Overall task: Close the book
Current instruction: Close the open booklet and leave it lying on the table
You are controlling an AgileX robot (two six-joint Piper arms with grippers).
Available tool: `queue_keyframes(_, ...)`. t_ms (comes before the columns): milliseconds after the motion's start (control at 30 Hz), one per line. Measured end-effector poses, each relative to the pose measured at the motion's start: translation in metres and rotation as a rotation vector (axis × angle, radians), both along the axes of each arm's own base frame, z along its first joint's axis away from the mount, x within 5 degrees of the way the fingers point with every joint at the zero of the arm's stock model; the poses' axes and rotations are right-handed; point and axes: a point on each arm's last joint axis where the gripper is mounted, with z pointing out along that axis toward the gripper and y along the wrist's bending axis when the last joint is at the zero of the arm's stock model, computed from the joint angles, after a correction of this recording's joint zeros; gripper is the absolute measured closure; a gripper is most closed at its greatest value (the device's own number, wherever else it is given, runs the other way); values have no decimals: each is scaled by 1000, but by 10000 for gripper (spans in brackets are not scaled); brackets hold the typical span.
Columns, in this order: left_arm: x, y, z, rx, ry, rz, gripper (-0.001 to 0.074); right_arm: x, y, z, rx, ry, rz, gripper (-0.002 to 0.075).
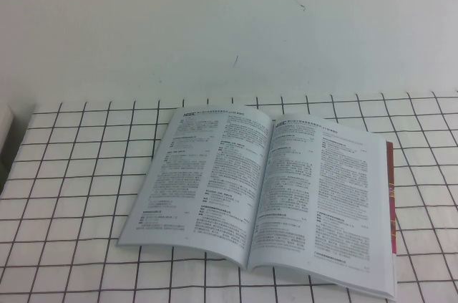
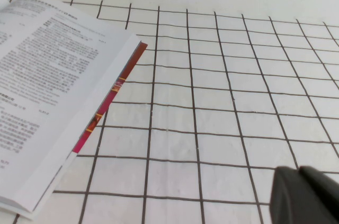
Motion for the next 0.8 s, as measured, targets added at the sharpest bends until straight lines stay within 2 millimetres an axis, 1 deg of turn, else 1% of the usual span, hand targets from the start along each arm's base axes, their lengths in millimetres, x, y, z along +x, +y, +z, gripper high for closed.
queue_keyframes(800,0,0,0,0,0,0,739,0,1,0,24,-3,2,729)
